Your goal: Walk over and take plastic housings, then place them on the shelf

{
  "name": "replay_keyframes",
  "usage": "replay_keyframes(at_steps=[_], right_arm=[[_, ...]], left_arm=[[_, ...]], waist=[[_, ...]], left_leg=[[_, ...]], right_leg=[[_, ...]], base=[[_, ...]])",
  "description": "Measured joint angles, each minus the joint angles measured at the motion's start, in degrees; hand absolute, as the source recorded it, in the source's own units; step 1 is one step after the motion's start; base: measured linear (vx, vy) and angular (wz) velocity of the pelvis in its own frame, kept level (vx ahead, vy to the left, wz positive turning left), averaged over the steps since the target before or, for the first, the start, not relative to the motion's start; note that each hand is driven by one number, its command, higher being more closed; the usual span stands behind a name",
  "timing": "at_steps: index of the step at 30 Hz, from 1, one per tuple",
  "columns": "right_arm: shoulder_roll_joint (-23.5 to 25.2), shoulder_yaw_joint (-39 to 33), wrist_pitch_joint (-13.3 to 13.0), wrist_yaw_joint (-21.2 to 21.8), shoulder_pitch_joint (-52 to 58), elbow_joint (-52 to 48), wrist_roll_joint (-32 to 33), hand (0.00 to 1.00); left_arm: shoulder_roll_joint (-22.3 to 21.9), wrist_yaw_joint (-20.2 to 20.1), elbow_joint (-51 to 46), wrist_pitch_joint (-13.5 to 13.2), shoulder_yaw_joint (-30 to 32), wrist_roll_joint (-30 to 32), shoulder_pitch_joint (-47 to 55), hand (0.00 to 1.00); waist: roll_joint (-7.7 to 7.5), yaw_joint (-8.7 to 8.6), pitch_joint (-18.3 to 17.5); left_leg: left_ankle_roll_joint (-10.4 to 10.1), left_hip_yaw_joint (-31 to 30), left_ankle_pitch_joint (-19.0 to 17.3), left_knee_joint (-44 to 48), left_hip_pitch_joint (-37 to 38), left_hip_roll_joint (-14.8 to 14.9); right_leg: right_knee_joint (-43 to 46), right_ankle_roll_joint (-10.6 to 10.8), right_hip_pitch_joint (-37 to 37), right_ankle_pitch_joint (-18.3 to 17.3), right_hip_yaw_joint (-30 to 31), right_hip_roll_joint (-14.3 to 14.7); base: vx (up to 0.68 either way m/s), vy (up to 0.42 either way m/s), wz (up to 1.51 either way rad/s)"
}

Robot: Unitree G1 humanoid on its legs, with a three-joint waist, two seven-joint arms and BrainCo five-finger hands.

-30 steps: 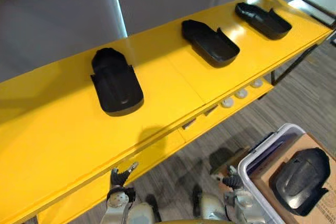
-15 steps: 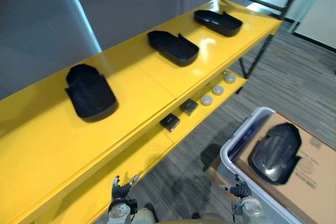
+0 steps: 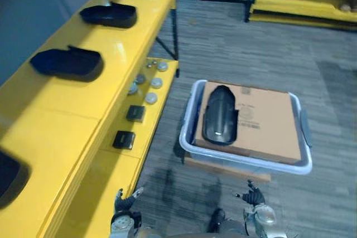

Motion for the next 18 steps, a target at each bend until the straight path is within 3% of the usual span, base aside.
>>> replay_keyframes(at_steps=[2,3,4,5,9,13,18], right_arm=[[0.0,-1.9,0.0,-0.8,0.0,0.2,1.9,0.0],[-0.1,-2.7,-0.1,-1.2,0.2,0.2,2.9,0.0],[-0.3,-3.3,-0.2,-1.5,0.5,0.2,3.1,0.0],[0.7,-4.5,-0.2,-1.9,0.5,1.6,4.4,0.0],[1.4,-6.8,-0.2,-1.8,1.1,2.2,5.4,0.0],[1.5,-10.3,-0.2,-1.8,1.8,2.3,6.4,0.0],[1.6,-12.8,-0.2,-1.9,0.9,2.4,6.9,0.0]], left_arm=[[0.0,0.1,-0.4,0.0,0.0,-0.4,0.7,0.0],[0.0,0.3,-1.2,0.0,0.0,-0.7,1.4,0.0],[0.0,0.3,-1.4,-0.1,-0.1,-0.9,1.8,0.0],[1.1,0.3,-1.5,0.0,-0.1,-1.2,1.9,0.0],[1.7,0.3,-1.8,0.0,-0.2,-2.3,1.5,0.0],[2.2,0.3,-1.8,0.0,-0.1,-2.3,2.0,0.0],[3.0,0.3,-1.6,0.0,-0.1,-2.3,2.8,0.0]], waist=[[0.01,0.14,0.1],[0.25,0.16,0.1],[0.87,0.16,0.1],[0.13,0.16,-0.4],[-2.15,-0.02,-1.1],[-2.21,-0.03,-1.2],[-3.09,0.22,-1.7]], left_leg=[[0.2,-5.7,-1.0,-2.1,-2.0,-5.7],[-0.2,-8.0,0.1,-6.5,-2.9,-8.3],[1.1,-8.6,1.9,-9.3,-3.0,-8.8],[3.4,-8.3,1.4,-9.9,-1.8,-9.2],[5.0,-8.9,2.4,-14.0,-1.1,-11.8],[5.8,-10.0,4.2,-19.1,2.7,-13.9],[5.5,-10.3,5.0,-22.7,5.9,-14.0]], right_leg=[[1.0,0.6,0.6,-0.6,2.3,-0.6],[1.9,2.0,0.8,-0.9,3.5,-0.3],[2.3,2.4,1.0,-1.2,3.8,0.5],[1.9,3.3,1.5,-1.5,4.9,0.8],[-0.6,4.6,2.1,-0.6,4.0,-0.8],[-3.8,5.0,5.7,0.2,3.3,-1.6],[-5.0,4.5,7.9,0.7,3.5,-1.3]], base=[[0.09,0.07,-0.7],[0.13,0.106,-0.65],[0.13,0.103,-0.41],[0.1,0.035,-0.14],[0.16,0.07,0.1],[0.13,0.052,0.25],[0.07,0.007,0.06]])
